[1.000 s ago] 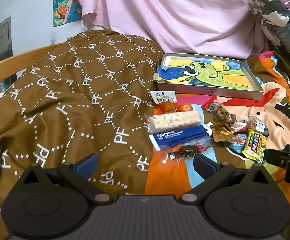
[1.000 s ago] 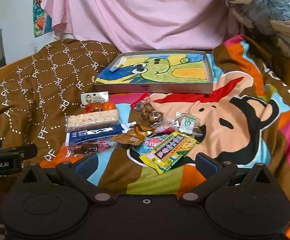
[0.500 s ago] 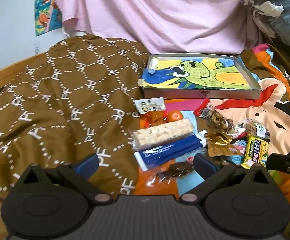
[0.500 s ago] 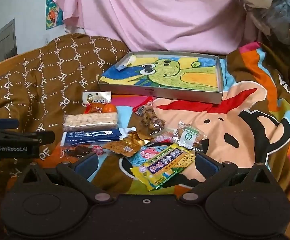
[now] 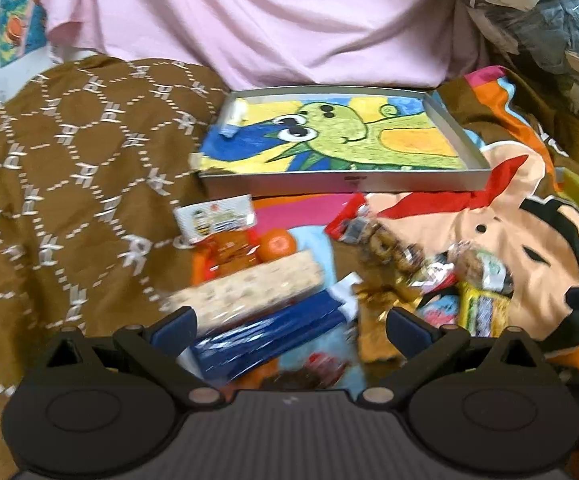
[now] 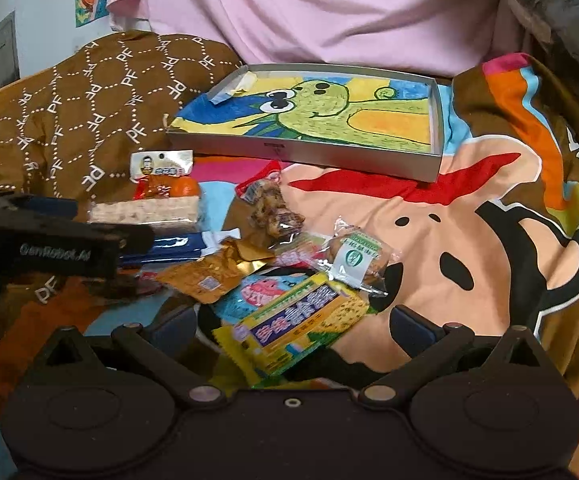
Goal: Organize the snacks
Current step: 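Move both tools toward the snack packets in front of the tray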
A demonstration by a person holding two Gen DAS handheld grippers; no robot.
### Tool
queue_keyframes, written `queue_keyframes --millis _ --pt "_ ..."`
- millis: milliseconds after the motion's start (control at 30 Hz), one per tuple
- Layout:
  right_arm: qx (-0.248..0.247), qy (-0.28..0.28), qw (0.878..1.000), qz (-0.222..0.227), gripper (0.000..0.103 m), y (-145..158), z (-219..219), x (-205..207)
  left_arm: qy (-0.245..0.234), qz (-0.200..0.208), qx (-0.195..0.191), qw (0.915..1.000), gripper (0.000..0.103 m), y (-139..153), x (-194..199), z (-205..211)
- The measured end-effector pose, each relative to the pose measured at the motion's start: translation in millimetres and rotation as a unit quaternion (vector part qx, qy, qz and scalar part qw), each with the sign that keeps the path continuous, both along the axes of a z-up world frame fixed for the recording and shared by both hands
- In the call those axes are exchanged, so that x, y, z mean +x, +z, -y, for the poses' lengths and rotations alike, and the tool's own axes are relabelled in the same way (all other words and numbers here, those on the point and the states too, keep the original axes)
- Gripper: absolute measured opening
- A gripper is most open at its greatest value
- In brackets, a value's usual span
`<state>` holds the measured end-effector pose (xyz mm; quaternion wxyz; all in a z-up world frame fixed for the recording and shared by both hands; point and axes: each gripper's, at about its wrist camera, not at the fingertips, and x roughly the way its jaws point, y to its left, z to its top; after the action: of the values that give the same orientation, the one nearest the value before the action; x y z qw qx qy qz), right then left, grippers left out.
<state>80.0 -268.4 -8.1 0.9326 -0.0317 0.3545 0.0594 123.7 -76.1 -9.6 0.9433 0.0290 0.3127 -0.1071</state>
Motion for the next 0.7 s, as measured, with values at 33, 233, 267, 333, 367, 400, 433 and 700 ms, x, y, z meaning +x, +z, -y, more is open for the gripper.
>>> queue_keyframes --millis 33,233,267,333,367,400,433,700 --pt "0.005 -0.004 1.000 -0.004 0.102 -2 2 3 -0.004 -0.010 -0.003 0.9999 0.103 -2 6 3" --pt "0.032 -0.048 0.998 -0.018 0.099 -16 6 17 -0.040 -0.034 -0.012 0.9985 0.102 -3 36 29" --pt "0.033 -0.055 0.998 -0.019 0.099 -18 5 18 -0.045 -0.041 -0.012 0.9981 0.102 -4 41 32" --pt "0.034 -0.065 0.997 -0.021 0.099 -21 4 21 -0.052 -0.051 -0.015 0.9973 0.102 -6 48 36" --pt "0.036 -0.070 0.997 -0.023 0.099 -23 3 22 -0.055 -0.057 -0.016 0.9968 0.101 -7 52 38" --pt "0.040 -0.074 0.996 -0.026 0.099 -24 3 24 -0.058 -0.064 -0.018 0.9961 0.099 -8 56 40" --pt "0.043 -0.075 0.996 -0.027 0.099 -26 1 25 -0.062 -0.072 -0.020 0.9952 0.097 -10 58 40" --pt "0.035 -0.094 0.993 -0.054 0.091 -40 -3 37 -0.100 -0.124 -0.011 0.9872 0.083 -19 67 55"
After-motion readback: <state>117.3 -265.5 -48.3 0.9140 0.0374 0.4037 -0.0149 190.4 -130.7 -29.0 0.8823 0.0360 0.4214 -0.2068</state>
